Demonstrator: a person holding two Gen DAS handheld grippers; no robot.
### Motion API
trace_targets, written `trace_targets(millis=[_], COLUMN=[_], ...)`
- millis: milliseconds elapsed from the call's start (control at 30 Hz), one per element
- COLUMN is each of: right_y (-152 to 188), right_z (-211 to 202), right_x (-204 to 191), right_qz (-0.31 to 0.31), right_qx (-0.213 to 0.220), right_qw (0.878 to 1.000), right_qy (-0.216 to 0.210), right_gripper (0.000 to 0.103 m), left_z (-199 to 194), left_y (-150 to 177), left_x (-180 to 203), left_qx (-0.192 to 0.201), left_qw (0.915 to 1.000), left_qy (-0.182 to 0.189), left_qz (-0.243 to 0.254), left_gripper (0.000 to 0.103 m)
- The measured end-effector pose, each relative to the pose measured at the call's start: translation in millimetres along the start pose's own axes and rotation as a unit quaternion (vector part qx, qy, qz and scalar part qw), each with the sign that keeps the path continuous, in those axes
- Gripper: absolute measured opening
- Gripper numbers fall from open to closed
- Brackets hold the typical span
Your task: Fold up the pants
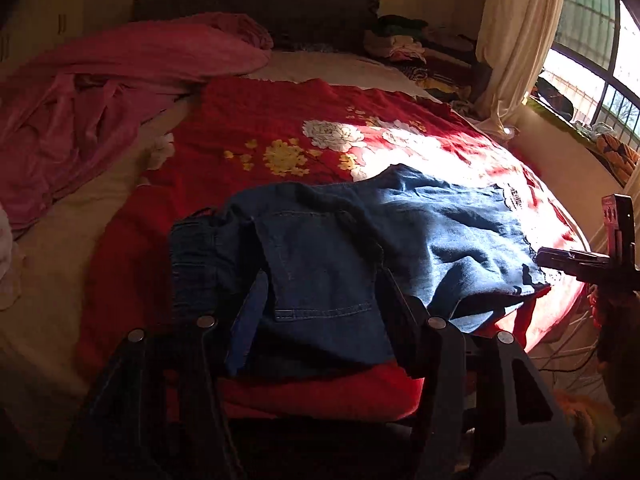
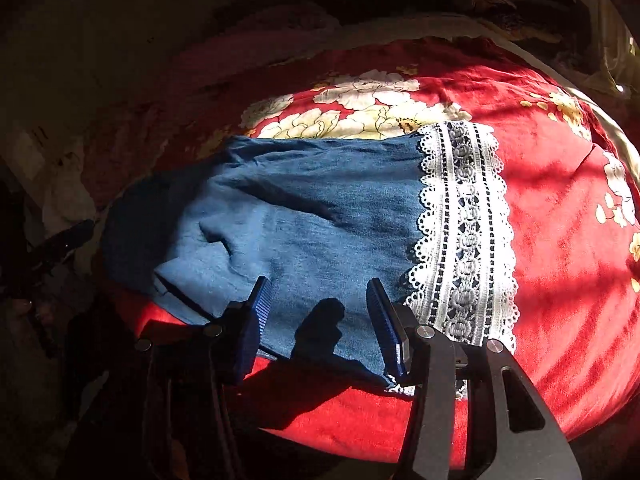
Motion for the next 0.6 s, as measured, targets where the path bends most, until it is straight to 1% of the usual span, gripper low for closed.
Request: trace_targets(millis=[67, 100, 133, 200, 333, 400, 467, 533, 600], right_y=[2, 4, 5, 7, 12, 15, 17, 16, 17], right_z=[10, 12, 14, 16, 20, 24, 25, 24, 23], right_x=[-4, -5, -5, -5, 0, 1, -1, -3, -3], right_qz=[-0.011, -0.013, -0.016, -0.019, -0.016, -0.021, -0.029, -0.034, -0.034], right_qx=[-0.011, -0.013, -0.014, -0.016, -0.023, -0.031, -0.032, -0.033, -0.033], right_qw=[1.0, 1.0, 1.0, 1.0, 0.999, 0.999, 0.999, 0.999, 0.999], right_qy=[0.004, 0.005, 0.008, 0.015, 0.017, 0.02, 0.024, 0.025, 0.022], right_gripper=[0.048, 0.048, 0.048, 0.049, 0.05, 0.051, 0.052, 0.053, 0.056], left_z=[4, 7, 11, 25, 59, 68, 68, 57, 45], left_y=[2, 3, 4, 6, 17, 18, 13, 2, -8], left_x=[-27, -36, -43, -50, -55, -52, -50, -54, -58], left_qx=[-0.016, -0.022, -0.026, -0.037, -0.075, -0.075, -0.067, -0.045, -0.026], left_qw=[0.9979, 0.9967, 0.9959, 0.9954, 0.9915, 0.992, 0.9925, 0.9933, 0.994], left_qy=[-0.059, -0.073, -0.082, -0.079, -0.075, -0.062, -0.059, -0.046, -0.056], left_qz=[-0.021, -0.026, -0.029, -0.04, -0.075, -0.081, -0.084, -0.096, -0.09], left_gripper=[0.061, 0.065, 0.065, 0.066, 0.066, 0.039, 0.034, 0.033, 0.033])
Point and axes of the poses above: each gripper's, at about its wrist camera, not at the fingertips, and z roughly the way its jaws point, x to its right, y to its underside, the point moved 4 cm from there along z, roughly the way its jaws point, and after that the axes turned 4 degrees about z, right-handed, at the moved point
